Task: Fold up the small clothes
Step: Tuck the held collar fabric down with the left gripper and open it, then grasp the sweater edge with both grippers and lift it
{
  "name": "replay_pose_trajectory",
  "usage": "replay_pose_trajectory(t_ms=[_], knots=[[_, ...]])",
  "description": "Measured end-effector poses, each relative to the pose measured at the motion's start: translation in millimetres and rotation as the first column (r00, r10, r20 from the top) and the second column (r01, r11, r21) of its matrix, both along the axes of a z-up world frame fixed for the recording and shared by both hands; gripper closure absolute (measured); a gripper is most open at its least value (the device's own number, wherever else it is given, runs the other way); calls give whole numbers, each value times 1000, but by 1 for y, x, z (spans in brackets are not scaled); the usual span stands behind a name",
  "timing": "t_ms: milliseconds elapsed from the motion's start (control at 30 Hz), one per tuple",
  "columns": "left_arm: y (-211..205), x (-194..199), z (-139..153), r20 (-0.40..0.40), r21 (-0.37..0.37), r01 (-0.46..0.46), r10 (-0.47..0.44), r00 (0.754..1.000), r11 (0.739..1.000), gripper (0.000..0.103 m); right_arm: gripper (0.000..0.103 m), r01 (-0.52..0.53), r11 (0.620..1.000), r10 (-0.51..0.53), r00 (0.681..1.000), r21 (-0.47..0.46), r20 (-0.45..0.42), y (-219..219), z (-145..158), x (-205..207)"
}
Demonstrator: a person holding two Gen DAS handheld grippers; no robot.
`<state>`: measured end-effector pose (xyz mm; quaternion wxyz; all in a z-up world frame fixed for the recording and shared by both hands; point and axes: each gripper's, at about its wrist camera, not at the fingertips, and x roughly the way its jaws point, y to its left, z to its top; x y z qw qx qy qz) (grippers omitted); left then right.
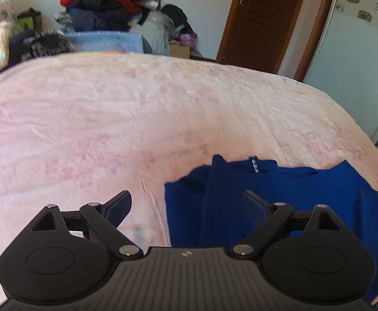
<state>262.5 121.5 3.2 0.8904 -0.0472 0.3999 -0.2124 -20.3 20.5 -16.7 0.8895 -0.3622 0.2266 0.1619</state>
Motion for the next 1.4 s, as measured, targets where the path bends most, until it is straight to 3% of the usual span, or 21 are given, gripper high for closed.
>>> replay_pose_trajectory(t_ms=[100,233,433,633,667,733,833,900,967,1067,1233,1300,1400], knots=[[5,9,-16,-114,-78,30,-39,993,997,10,13,17,999,-16,999,-36,30,9,-4,4],[3,19,-34,-204,-180,60,-97,974,982,10,13,30,995,-22,997,-99,78,20,-9,13],[-6,31,-40,-232,-297,76,-149,961,952,8,14,53,987,-34,991,-149,126,37,-13,35],[-19,38,-43,-198,-332,90,-163,967,939,11,23,44,986,-19,988,-158,152,56,-17,51],[-21,38,-43,-187,-326,89,-156,970,941,16,25,42,987,-19,989,-154,147,57,-17,53],[-24,39,-44,-170,-287,85,-138,976,954,51,40,27,989,-8,992,-149,125,58,-20,57],[-22,40,-46,-175,-250,60,-106,979,966,80,71,-4,988,20,995,-154,101,59,-25,57],[-20,39,-47,-174,-252,53,-99,980,966,84,85,-31,986,46,995,-163,90,61,-28,54],[-23,34,-44,-151,-228,47,-83,985,973,85,90,-49,985,64,994,-164,91,60,-29,52],[-31,25,-34,-110,-174,32,-52,993,984,86,96,-67,991,76,995,-117,72,50,-24,52],[-39,15,-11,-70,-134,-32,23,997,990,86,100,-50,996,47,998,73,37,21,2,48],[-41,12,-2,-68,-136,-65,56,996,989,87,99,-37,987,32,999,157,33,9,14,44],[-48,7,9,-62,-114,-104,98,993,988,87,99,-8,944,8,1000,329,0,-22,34,42]])
